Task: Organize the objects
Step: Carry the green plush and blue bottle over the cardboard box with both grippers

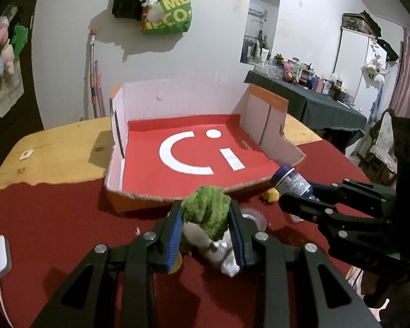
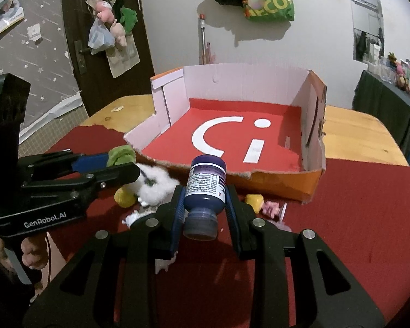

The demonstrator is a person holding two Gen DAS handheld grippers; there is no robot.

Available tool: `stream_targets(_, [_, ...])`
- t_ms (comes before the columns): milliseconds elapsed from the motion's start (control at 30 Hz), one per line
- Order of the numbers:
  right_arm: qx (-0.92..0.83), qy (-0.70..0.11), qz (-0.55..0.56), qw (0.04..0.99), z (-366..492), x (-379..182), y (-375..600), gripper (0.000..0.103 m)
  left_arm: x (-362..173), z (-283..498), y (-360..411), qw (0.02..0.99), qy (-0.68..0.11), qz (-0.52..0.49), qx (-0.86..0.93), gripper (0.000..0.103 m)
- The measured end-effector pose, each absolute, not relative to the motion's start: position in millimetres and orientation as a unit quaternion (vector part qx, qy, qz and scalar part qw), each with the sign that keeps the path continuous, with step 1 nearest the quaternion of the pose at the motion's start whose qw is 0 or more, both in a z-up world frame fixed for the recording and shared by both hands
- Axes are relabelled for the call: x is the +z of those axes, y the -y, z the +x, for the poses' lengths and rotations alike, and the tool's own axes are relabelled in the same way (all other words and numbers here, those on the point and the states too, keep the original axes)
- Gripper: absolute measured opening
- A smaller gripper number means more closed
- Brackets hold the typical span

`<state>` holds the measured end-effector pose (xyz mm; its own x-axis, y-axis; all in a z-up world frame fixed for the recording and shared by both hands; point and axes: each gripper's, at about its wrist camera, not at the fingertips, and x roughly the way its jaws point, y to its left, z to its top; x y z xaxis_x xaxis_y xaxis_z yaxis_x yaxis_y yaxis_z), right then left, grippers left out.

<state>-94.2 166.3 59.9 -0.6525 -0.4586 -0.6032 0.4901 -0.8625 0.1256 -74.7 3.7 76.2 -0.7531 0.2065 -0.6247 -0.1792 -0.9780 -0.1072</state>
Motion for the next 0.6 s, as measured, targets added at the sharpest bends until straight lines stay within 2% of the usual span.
stream_targets(600, [-0.911,-0.015,0.319,0.262,-137.3,82.1,-165.4,0.028,85.6,-125.3,2.7,0.118,0.036,-0.356,0.926,0.034])
